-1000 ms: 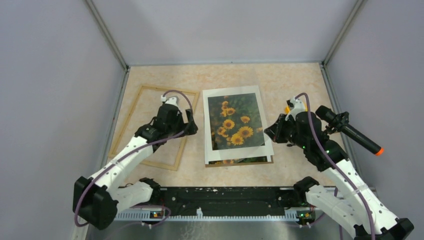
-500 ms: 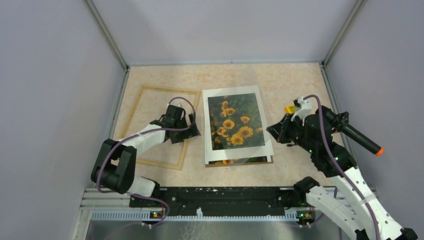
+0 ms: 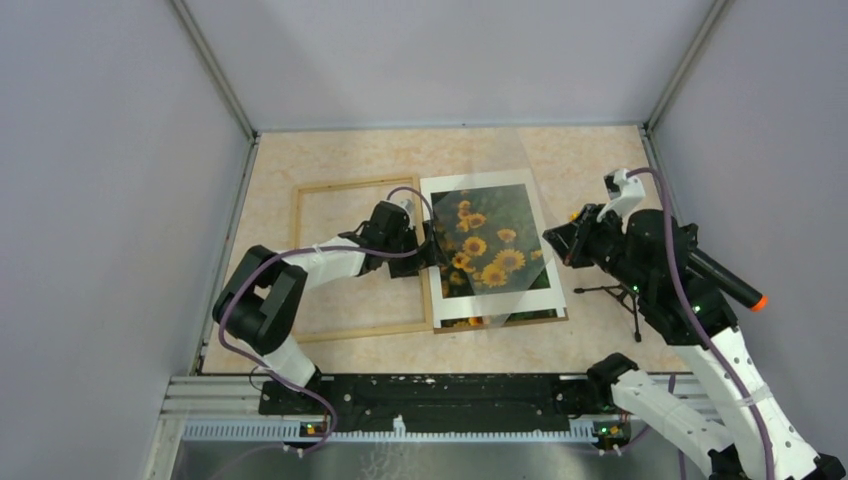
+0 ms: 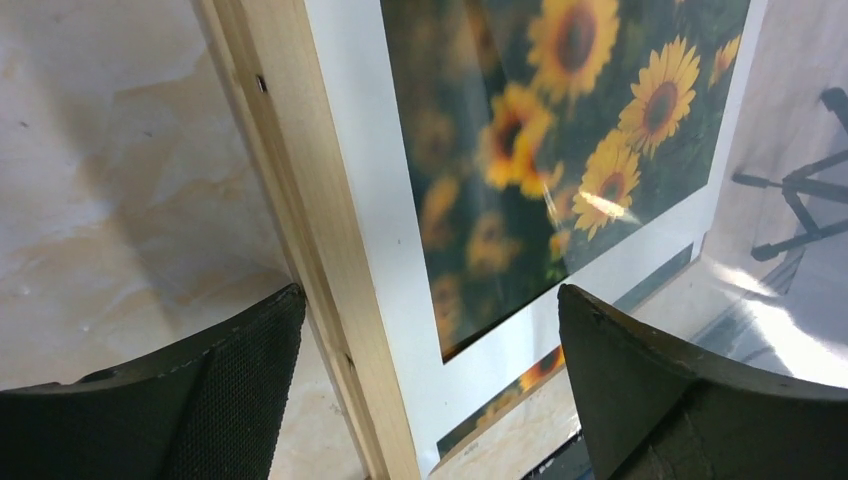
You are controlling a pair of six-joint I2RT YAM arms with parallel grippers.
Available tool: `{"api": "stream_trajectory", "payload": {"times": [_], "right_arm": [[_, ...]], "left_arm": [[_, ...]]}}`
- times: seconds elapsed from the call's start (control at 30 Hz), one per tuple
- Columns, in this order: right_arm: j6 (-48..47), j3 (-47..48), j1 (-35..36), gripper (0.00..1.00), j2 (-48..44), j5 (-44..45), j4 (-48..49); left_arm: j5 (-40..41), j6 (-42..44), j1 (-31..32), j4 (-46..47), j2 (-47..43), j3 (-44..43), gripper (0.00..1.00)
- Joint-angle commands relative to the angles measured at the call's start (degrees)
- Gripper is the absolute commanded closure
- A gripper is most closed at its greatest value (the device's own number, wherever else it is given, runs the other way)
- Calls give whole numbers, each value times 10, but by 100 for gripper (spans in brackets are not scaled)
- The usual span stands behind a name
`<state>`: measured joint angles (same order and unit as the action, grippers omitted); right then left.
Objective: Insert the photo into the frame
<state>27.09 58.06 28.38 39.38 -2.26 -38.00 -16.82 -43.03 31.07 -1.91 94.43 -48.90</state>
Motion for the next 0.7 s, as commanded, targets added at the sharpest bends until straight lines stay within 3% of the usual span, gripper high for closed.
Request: {"api": "stream_trajectory", "payload": {"times": [0.0,0.13,0.37,0.67], "right_arm": [[-43,59,5,100,17,37,-3],[-50,94,5,100,41,28,5],[-40,168,5,100,113,-47,42],[30,328,43,100,259,-122,90]], "left_arm": [[-31,39,1,-59,-8,-33,1],[-14,95,-24,-119,-66,-45,1],[-74,147,-124,-191,-214,-49,1],[-104,177,-145,-216,-327,-101,1]]}}
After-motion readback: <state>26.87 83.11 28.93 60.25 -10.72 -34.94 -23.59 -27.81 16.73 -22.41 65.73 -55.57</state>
